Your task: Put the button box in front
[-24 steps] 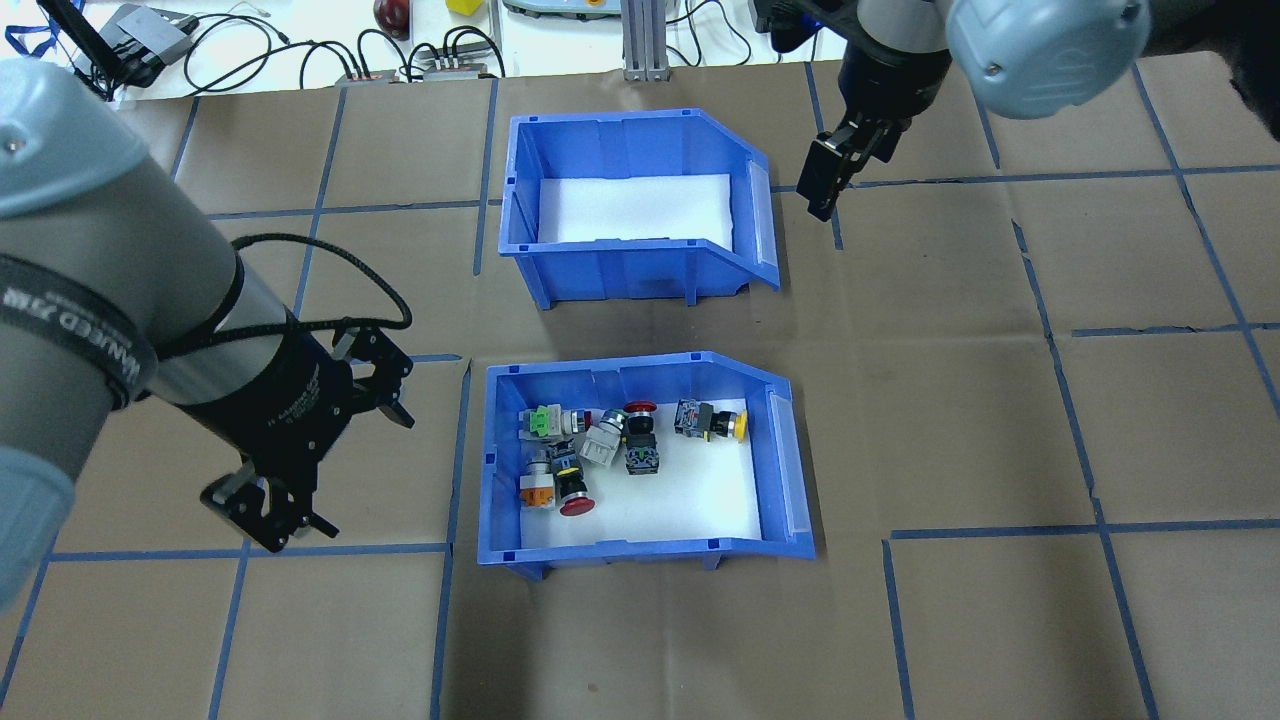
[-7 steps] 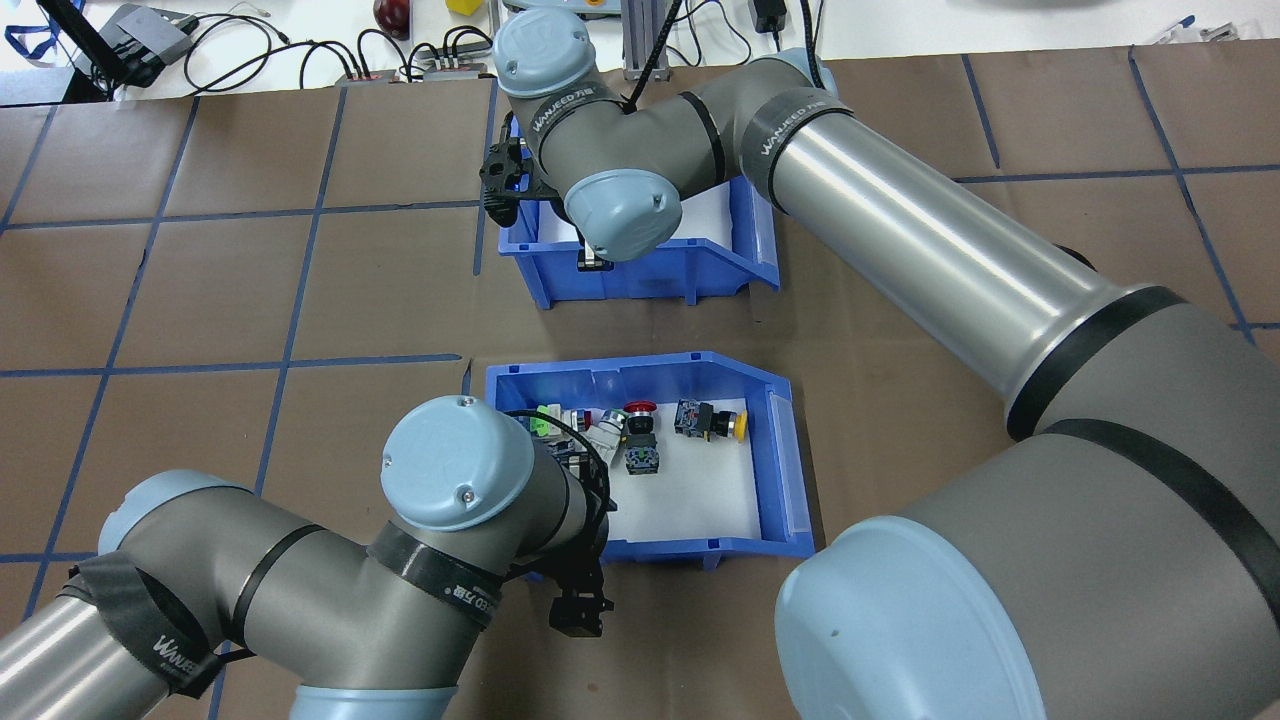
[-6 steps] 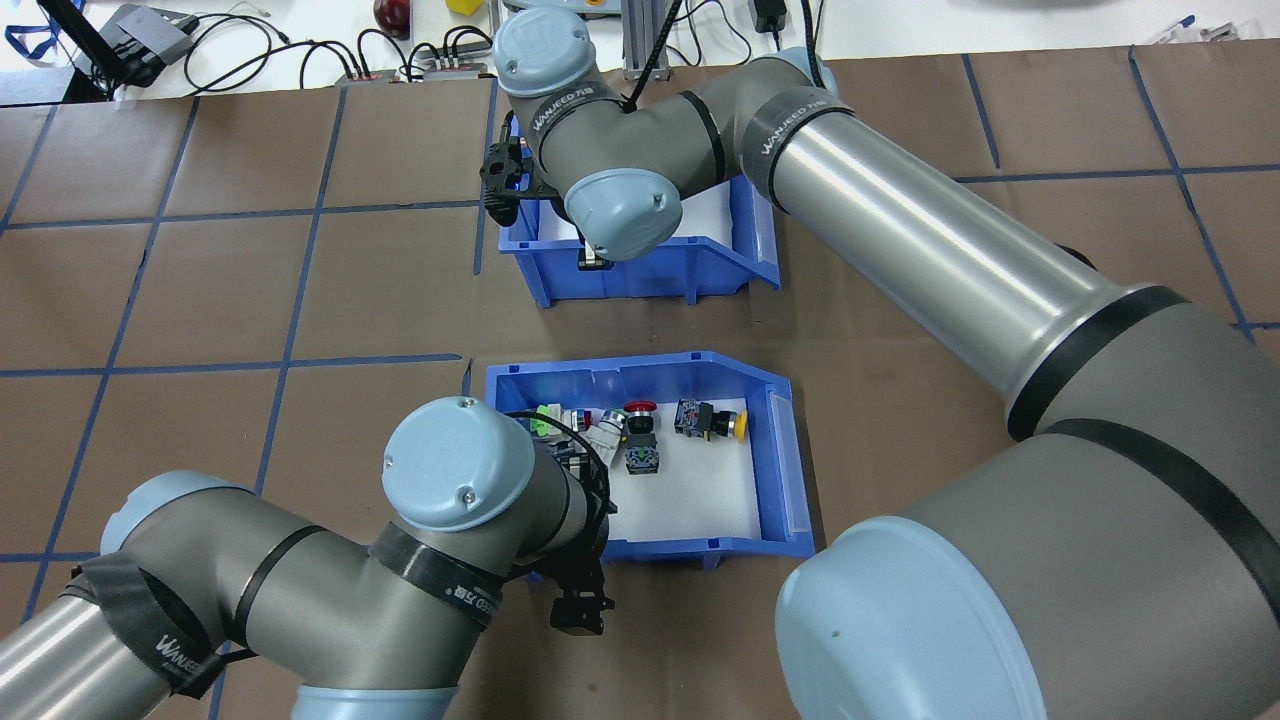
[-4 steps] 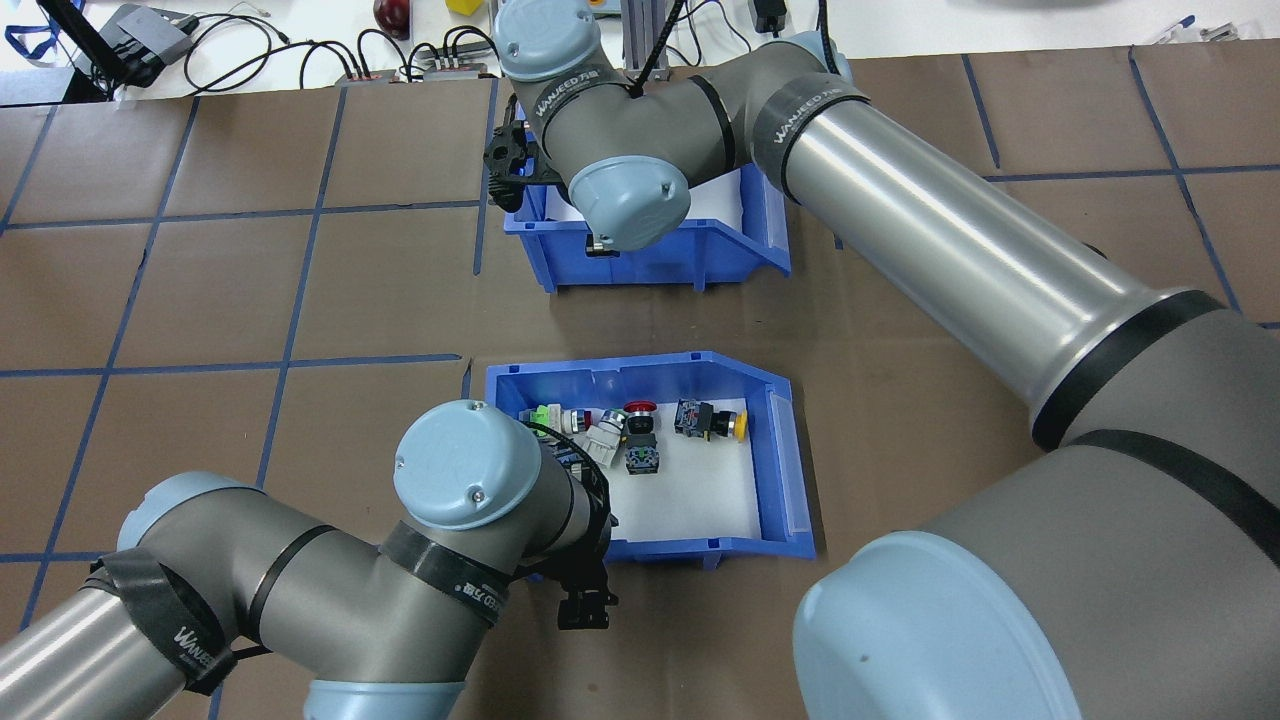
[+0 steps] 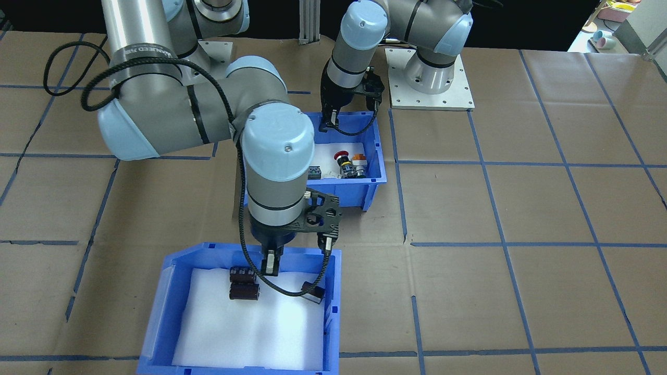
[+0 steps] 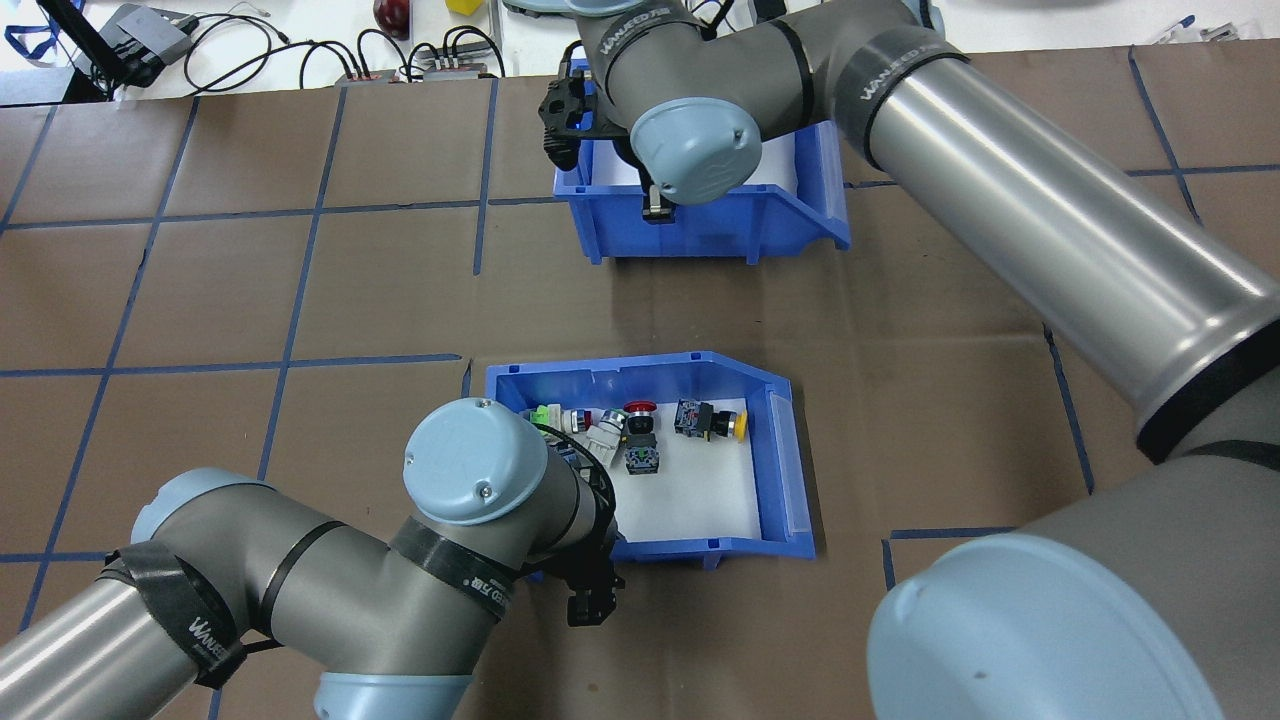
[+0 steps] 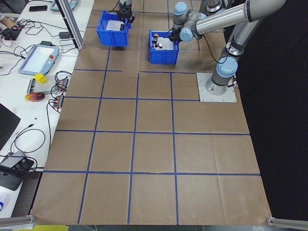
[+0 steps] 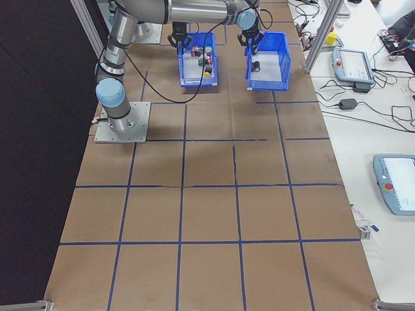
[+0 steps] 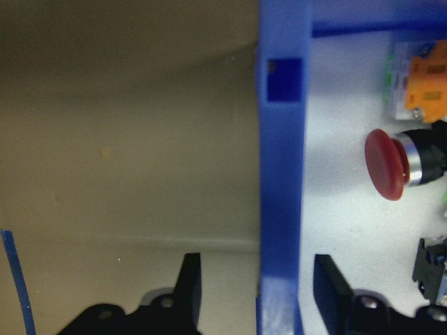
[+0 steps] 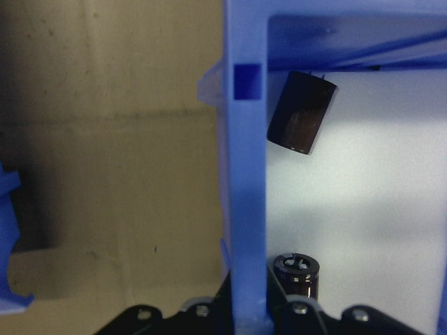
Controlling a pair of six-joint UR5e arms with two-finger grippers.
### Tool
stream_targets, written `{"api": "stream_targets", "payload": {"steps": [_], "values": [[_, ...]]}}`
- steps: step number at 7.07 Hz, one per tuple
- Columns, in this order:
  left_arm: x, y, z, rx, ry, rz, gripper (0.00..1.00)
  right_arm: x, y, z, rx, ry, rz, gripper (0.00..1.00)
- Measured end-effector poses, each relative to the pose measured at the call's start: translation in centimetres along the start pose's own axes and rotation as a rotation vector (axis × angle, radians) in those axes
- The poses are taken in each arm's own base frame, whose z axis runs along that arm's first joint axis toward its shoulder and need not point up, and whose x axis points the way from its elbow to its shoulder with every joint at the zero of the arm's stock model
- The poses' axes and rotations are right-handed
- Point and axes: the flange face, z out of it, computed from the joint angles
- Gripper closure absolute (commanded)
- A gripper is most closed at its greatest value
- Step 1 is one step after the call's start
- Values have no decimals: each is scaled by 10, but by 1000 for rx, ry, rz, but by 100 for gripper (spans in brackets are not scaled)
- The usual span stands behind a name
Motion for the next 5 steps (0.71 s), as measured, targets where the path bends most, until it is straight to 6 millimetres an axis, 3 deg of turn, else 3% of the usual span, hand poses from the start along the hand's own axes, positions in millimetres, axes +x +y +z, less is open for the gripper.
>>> {"api": "stream_targets", "payload": {"steps": [2, 3, 5], "values": [[-3, 1, -8, -9, 6, 6, 100, -7, 81, -2, -15, -26, -38, 92], [-3, 2, -22, -10, 26, 9, 100, -15, 120, -2, -19, -39, -51, 92], [20, 2, -79, 7, 71, 37, 100, -27, 195, -8, -26, -53, -83, 92]]}}
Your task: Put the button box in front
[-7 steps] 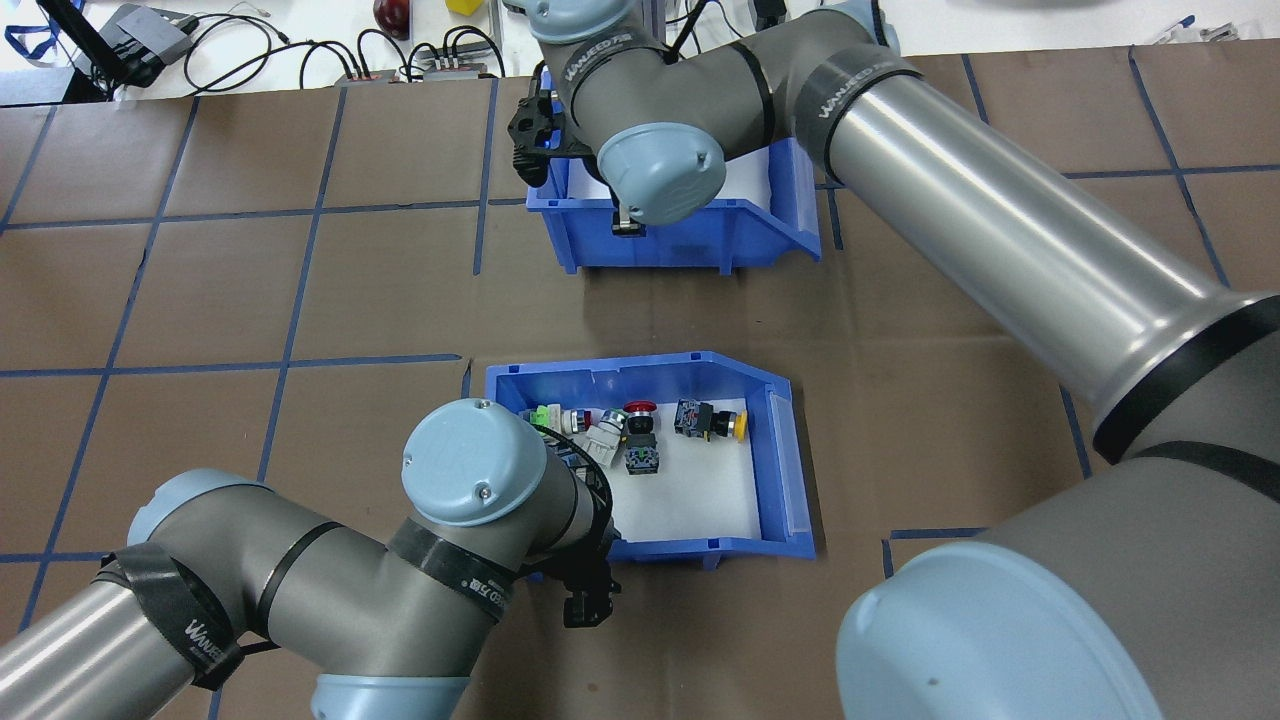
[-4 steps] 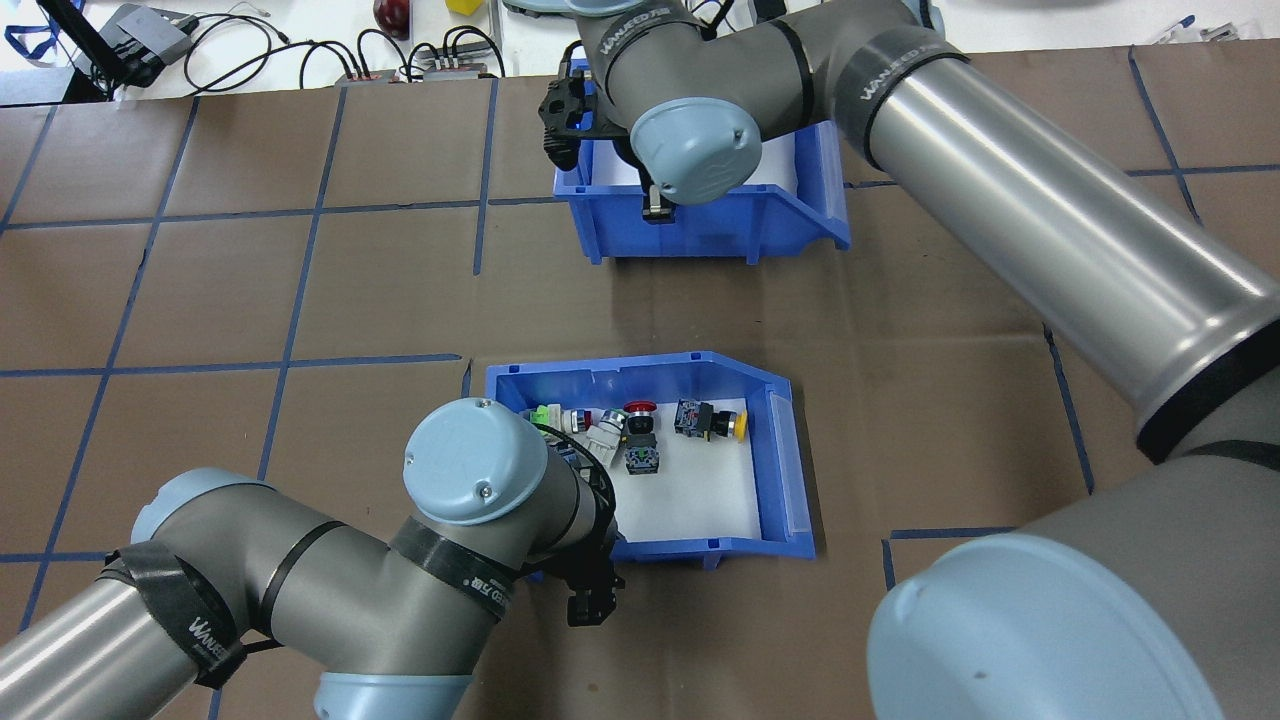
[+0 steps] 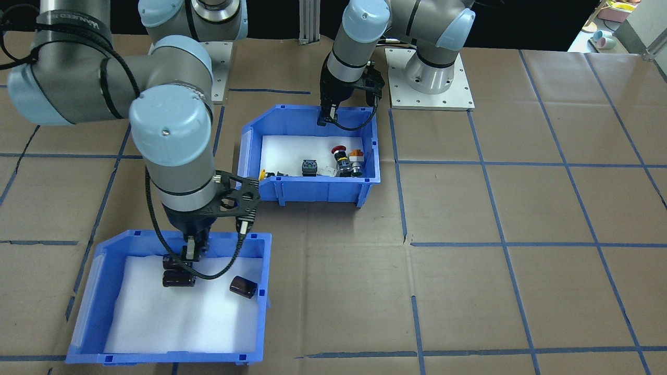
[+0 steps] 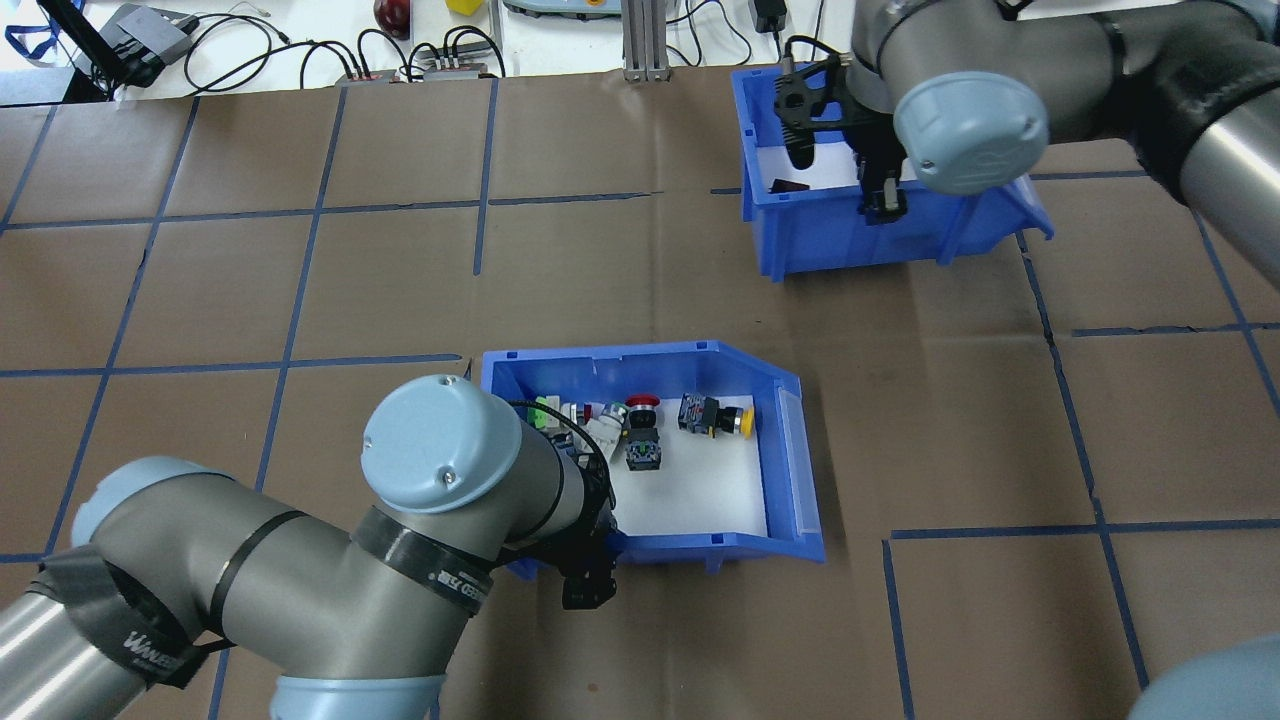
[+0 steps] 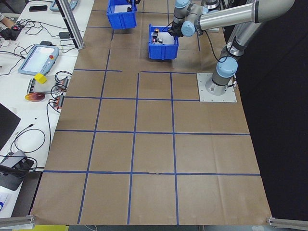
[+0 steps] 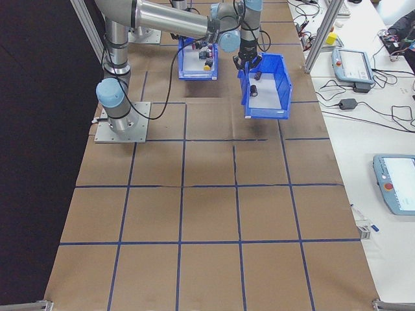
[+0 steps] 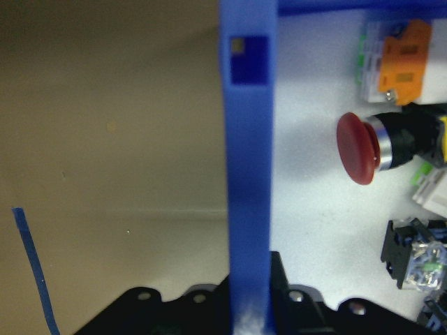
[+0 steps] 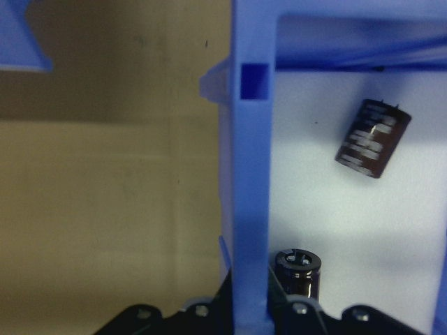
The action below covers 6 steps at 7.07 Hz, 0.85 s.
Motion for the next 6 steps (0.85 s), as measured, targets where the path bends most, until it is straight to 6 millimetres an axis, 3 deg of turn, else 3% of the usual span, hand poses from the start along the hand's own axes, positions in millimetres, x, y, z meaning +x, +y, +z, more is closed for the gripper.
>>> {"api": "stream_targets", "payload": {"steps": [2, 4, 6], "values": [[65, -15, -46, -1, 37, -24, 100, -17, 54, 2, 2, -16, -33, 92], [149, -13, -40, -4, 57, -26, 100, -39, 95, 7, 9, -33, -34, 92], [230, -1, -18, -7, 63, -24, 95, -62, 125, 11, 31, -44, -10, 92]]}}
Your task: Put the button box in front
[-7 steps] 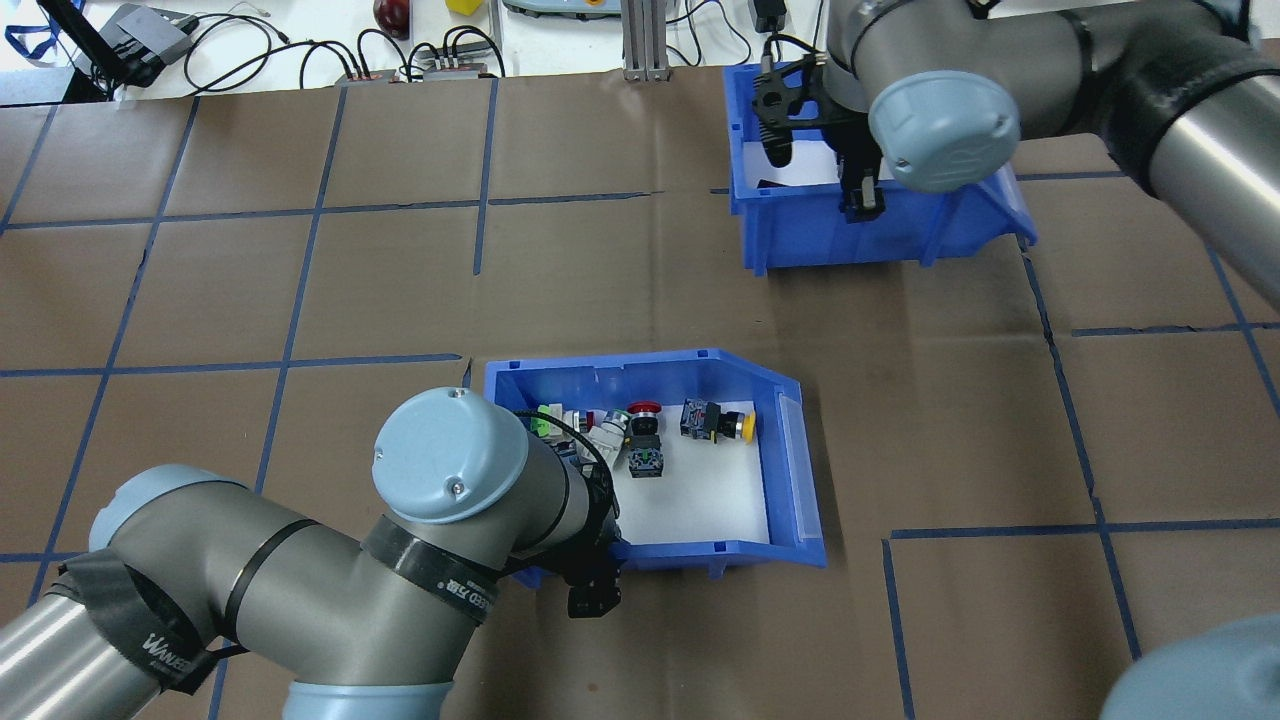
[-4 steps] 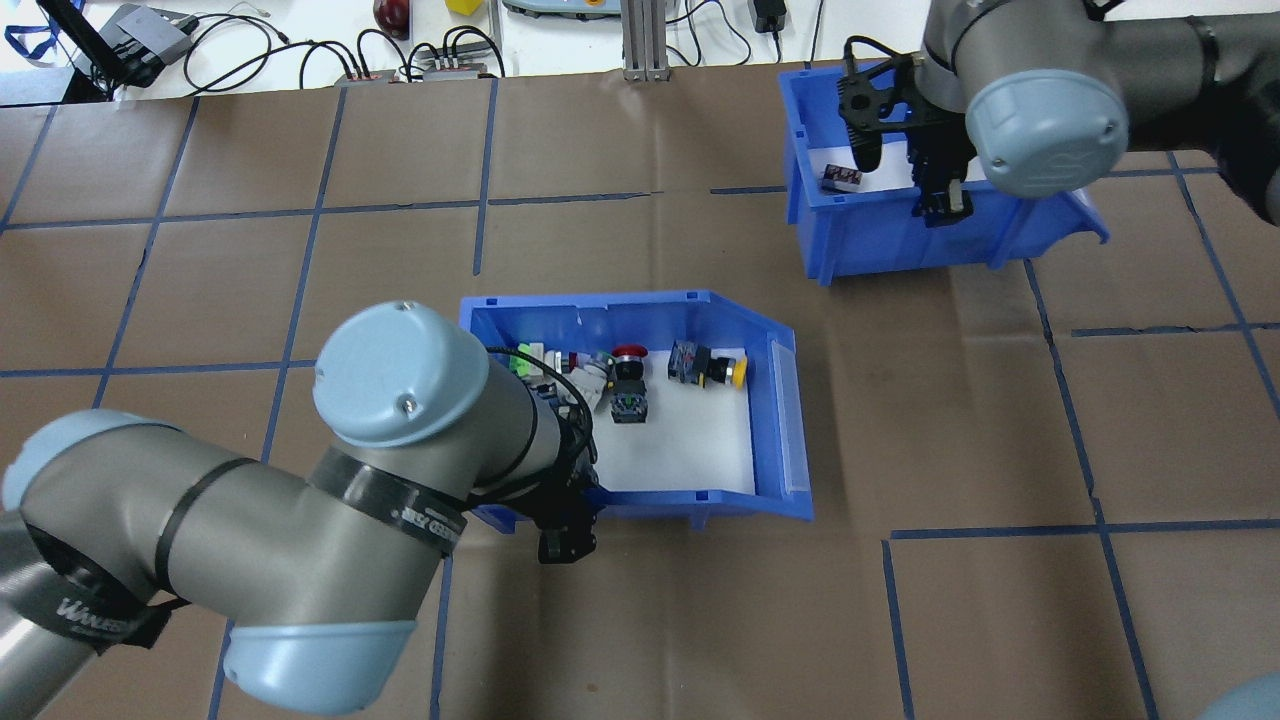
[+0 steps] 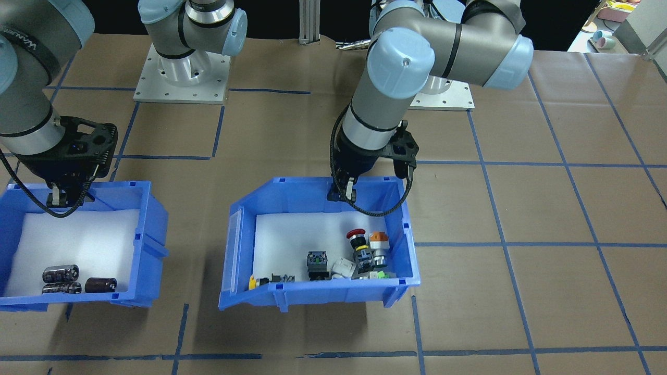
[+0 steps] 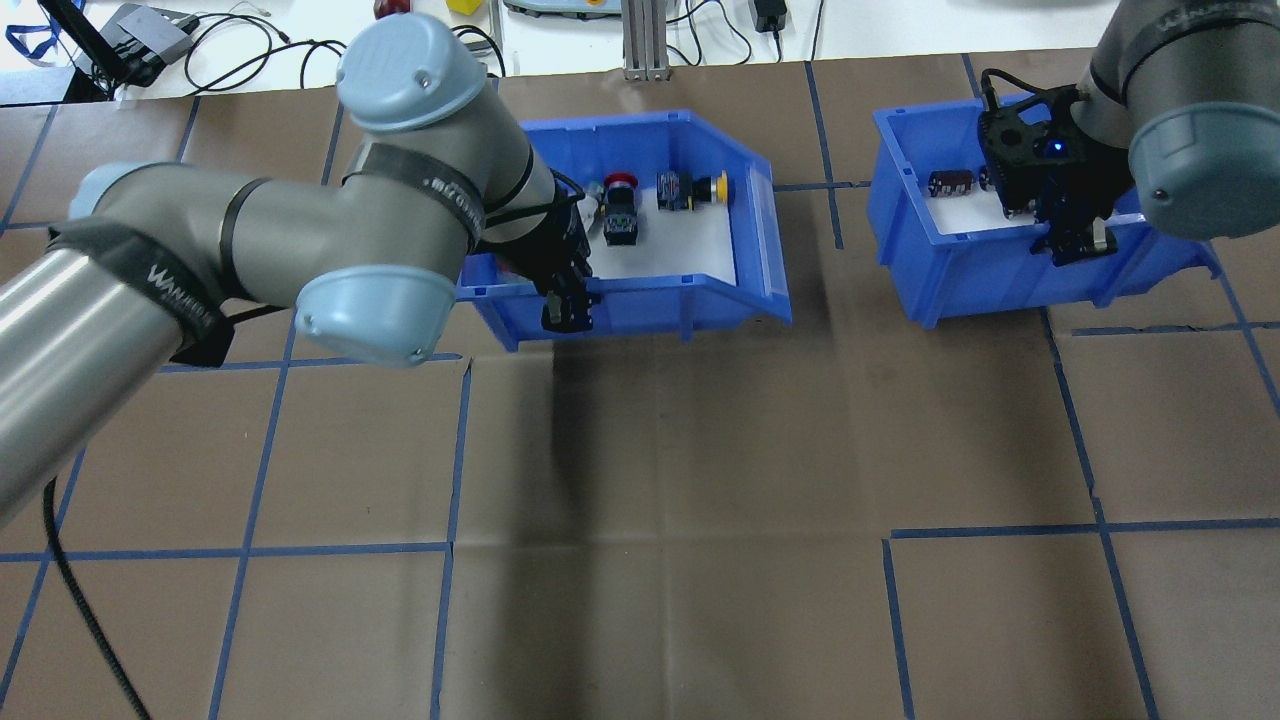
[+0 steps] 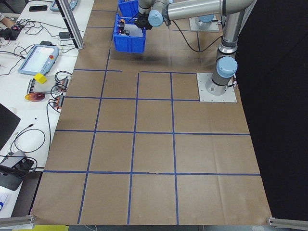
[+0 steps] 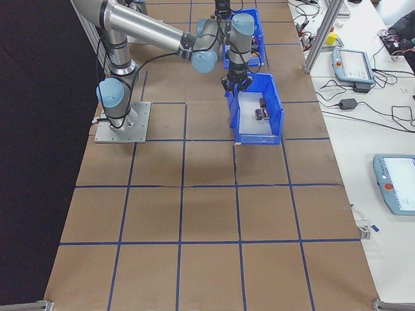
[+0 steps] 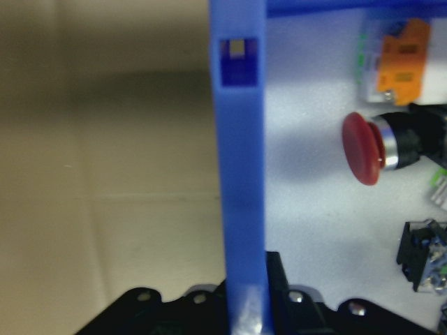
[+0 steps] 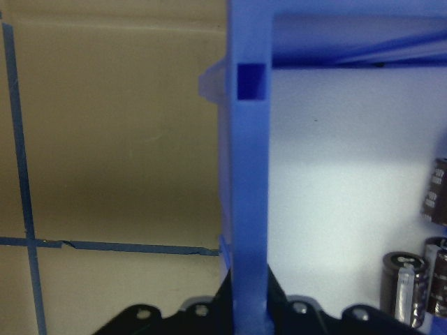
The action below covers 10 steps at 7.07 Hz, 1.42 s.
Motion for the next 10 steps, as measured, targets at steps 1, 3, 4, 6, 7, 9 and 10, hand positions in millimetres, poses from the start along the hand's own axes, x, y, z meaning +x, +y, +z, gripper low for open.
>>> {"api": "stream_targets", "payload": {"steps": [1, 3, 4, 6, 7, 9, 10], "values": [[26, 6, 19, 1, -10, 3, 89, -9, 9, 0, 7, -1, 8, 92], [52, 8, 60, 8, -36, 4, 78, -24, 12, 3, 18, -7, 13, 92], [58, 8, 73, 8, -35, 1, 73, -31, 10, 6, 25, -10, 15, 92], [61, 6, 81, 11, -34, -7, 22, -41, 5, 6, 29, -13, 20, 92], [63, 5, 84, 14, -36, -12, 10, -47, 3, 7, 30, -15, 22, 92], [60, 7, 72, 12, -27, -23, 9, -61, -3, 8, 31, -17, 34, 92], [50, 11, 52, 14, -31, -10, 9, -72, -7, 8, 31, -17, 48, 92]]}}
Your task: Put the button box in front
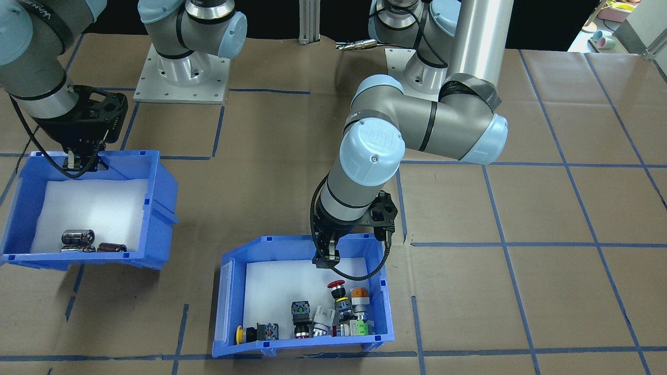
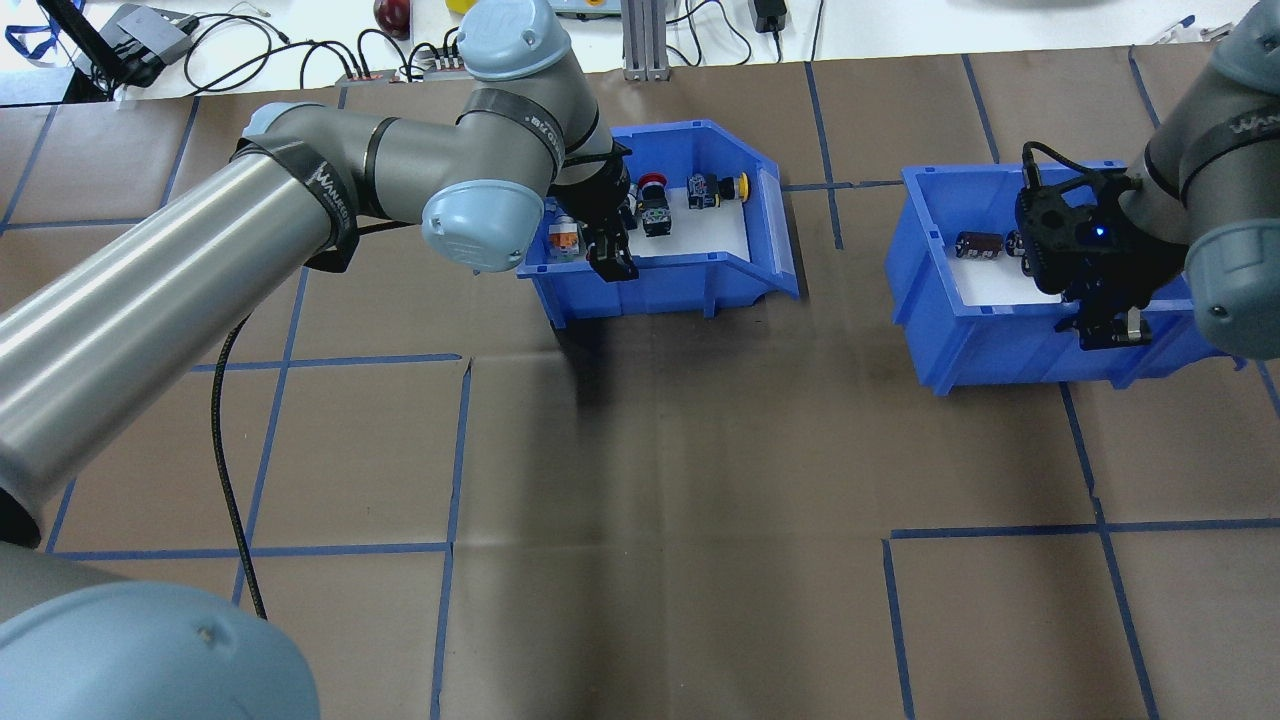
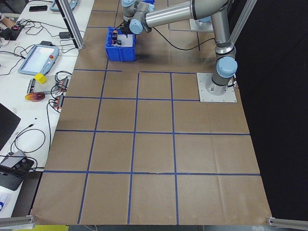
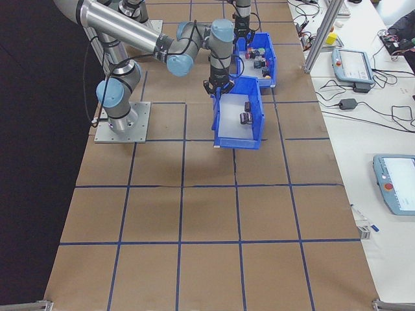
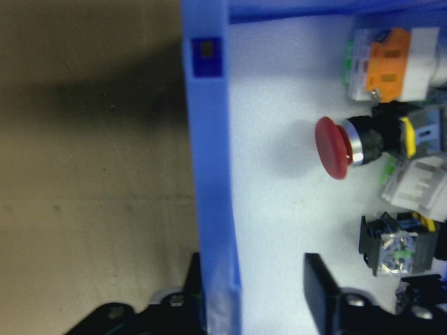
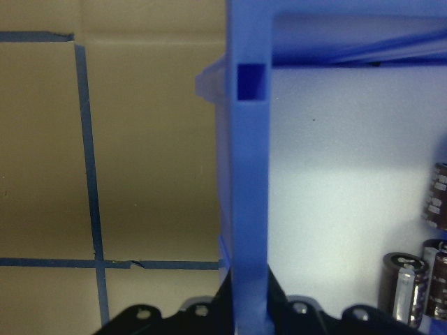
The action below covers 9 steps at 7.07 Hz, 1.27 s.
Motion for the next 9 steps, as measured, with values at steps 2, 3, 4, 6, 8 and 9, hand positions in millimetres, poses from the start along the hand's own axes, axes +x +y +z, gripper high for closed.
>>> {"api": "stream_targets", "payload": {"steps": [2, 3, 4, 6, 8, 9], "values": [[-39, -4, -62, 27, -53, 156, 5, -25, -9, 3, 2, -2, 28, 91], [-60, -11, -95, 67, -78, 265, 3, -37, -14, 5, 2, -2, 36, 91], [-81, -19, -126, 123, -107, 435, 2, -48, -19, 5, 0, 4, 36, 91], [-121, -28, -174, 172, -168, 698, 1, -64, -49, 5, -3, 12, 29, 91], [-158, -44, -213, 144, -243, 972, 1, -77, -101, 5, -10, 15, 45, 91], [-171, -64, -233, 124, -262, 1085, 1, -84, -120, 6, -12, 12, 57, 91]]}}
